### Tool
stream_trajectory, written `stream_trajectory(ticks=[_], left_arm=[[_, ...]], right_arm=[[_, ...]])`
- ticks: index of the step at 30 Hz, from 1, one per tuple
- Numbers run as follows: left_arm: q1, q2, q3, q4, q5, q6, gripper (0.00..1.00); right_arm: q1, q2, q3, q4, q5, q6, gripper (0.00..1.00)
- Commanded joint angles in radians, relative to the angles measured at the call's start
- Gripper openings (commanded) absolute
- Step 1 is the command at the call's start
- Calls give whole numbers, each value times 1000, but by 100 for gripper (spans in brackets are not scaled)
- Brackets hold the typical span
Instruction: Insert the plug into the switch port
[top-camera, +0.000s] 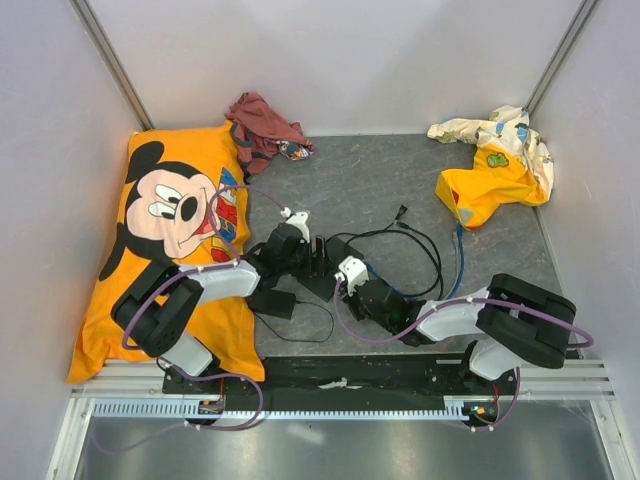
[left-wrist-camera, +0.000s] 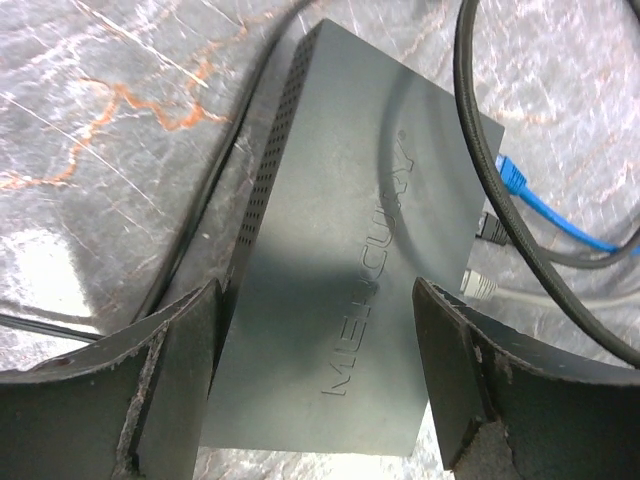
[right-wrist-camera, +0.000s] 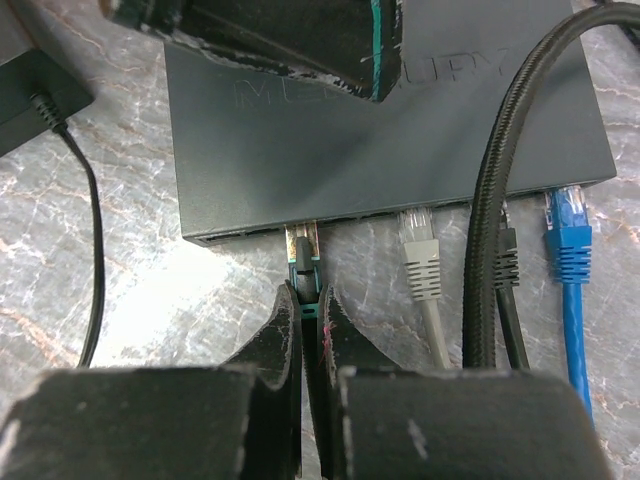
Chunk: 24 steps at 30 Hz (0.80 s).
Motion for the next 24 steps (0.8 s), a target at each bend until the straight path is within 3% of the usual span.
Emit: stream_trajectory(ticks=[1, 7, 10, 11, 14, 20, 24], left_arm=[[-124, 8, -25, 77, 296, -196, 79], [-17, -81, 55, -87, 166, -53, 82], [73, -113, 138, -160, 134, 17, 83], [112, -122, 153, -186, 126, 43, 83], [168, -159, 211, -243, 88, 77, 84], [244, -263, 291, -317, 28, 126, 86], [302, -375, 327, -407, -6, 164, 87]], right_arm=[[-13, 17, 143, 271, 99, -8, 0], [-16, -25, 120, 101, 81, 12, 4], [-22, -62, 115, -19, 58, 38, 19], [-23, -73, 112, -42, 49, 43, 35], [-29, -121, 121, -146, 22, 46, 56], [-109, -214, 253, -369, -23, 12, 78], [-305, -252, 396, -472, -39, 50, 87]])
